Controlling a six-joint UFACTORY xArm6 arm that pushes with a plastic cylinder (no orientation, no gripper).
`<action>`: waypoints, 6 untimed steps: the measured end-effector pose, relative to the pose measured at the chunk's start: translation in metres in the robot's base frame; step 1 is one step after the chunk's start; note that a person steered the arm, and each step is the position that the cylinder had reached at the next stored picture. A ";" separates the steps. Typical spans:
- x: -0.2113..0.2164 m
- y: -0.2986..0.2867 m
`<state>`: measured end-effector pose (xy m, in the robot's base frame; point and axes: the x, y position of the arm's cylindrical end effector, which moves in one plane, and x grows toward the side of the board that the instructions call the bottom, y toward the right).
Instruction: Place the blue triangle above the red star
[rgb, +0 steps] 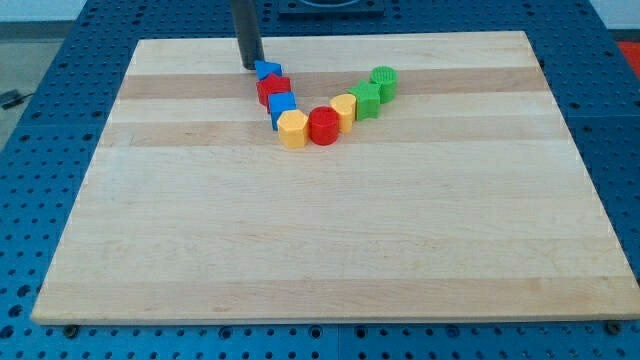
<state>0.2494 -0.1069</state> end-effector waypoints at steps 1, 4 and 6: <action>0.000 0.014; 0.010 0.032; 0.026 0.032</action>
